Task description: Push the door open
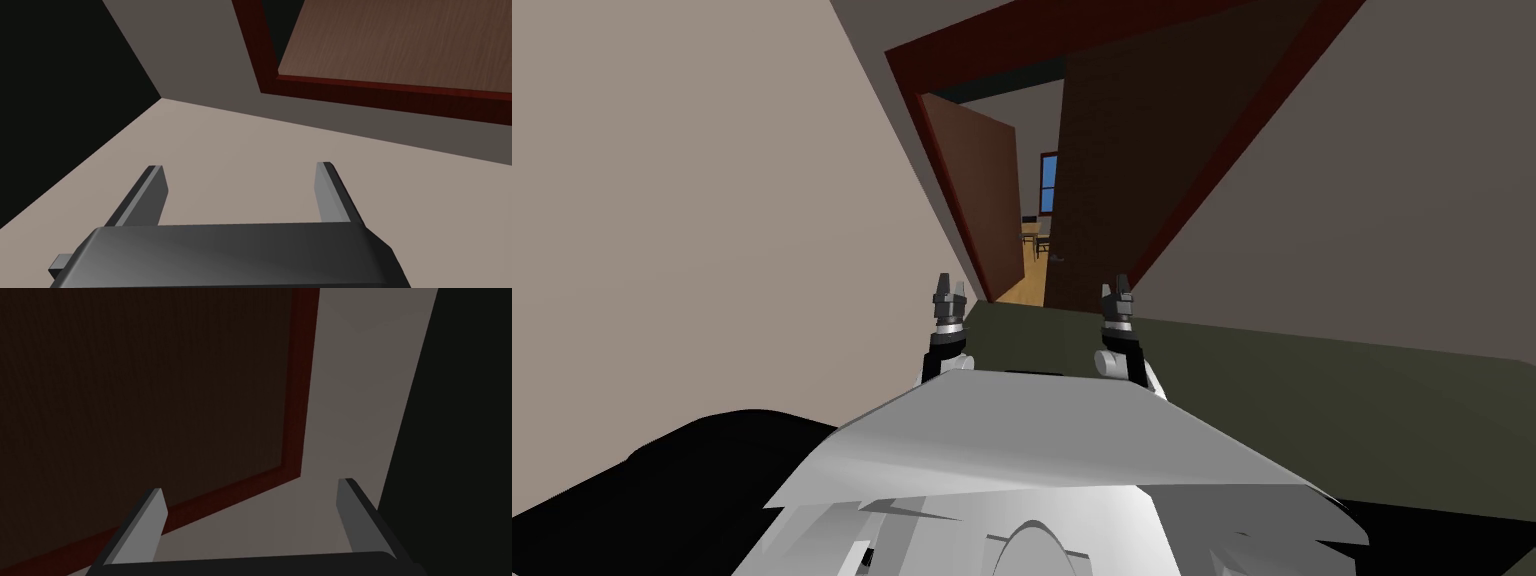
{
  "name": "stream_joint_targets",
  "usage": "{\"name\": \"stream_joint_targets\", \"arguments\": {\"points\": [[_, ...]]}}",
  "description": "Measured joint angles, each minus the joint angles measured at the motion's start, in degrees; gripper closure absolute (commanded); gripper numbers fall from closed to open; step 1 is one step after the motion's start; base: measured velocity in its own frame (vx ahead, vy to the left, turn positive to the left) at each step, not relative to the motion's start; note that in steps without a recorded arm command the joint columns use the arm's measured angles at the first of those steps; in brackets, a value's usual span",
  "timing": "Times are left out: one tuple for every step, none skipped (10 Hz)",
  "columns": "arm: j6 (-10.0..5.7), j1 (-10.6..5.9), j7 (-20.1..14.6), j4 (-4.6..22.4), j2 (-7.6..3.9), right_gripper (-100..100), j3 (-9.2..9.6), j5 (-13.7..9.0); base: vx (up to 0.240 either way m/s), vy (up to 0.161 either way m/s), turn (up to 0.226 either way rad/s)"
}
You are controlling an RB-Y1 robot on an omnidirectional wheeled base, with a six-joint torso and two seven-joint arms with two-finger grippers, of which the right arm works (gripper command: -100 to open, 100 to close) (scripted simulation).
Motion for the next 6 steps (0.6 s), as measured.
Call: {"name": "stream_joint_targets", "arguments": {"points": [[-0.17,-0.53,-0.16,1.27,-0.27,-100,-0.24,-0.14,0.091,0.015,0.003],[-0.47,-1.28,-0.19,2.89,-0.29,-100,-0.34,-0.16,0.091,0.012,0.006],[-0.79,-1.69,-0.24,4.21,-0.38,-100,-0.4,-0.21,0.11,0.014,0.008],[-1.02,-2.0,-0.33,5.33,-0.51,-100,-0.48,-0.28,0.111,0.009,0.005],[-1.28,-2.28,-0.45,6.49,-0.64,-100,-0.55,-0.35,0.103,0.012,0.007],[-1.56,-2.89,-0.5,7.96,-0.69,-100,-0.64,-0.39,0.104,0.014,0.006]]}}
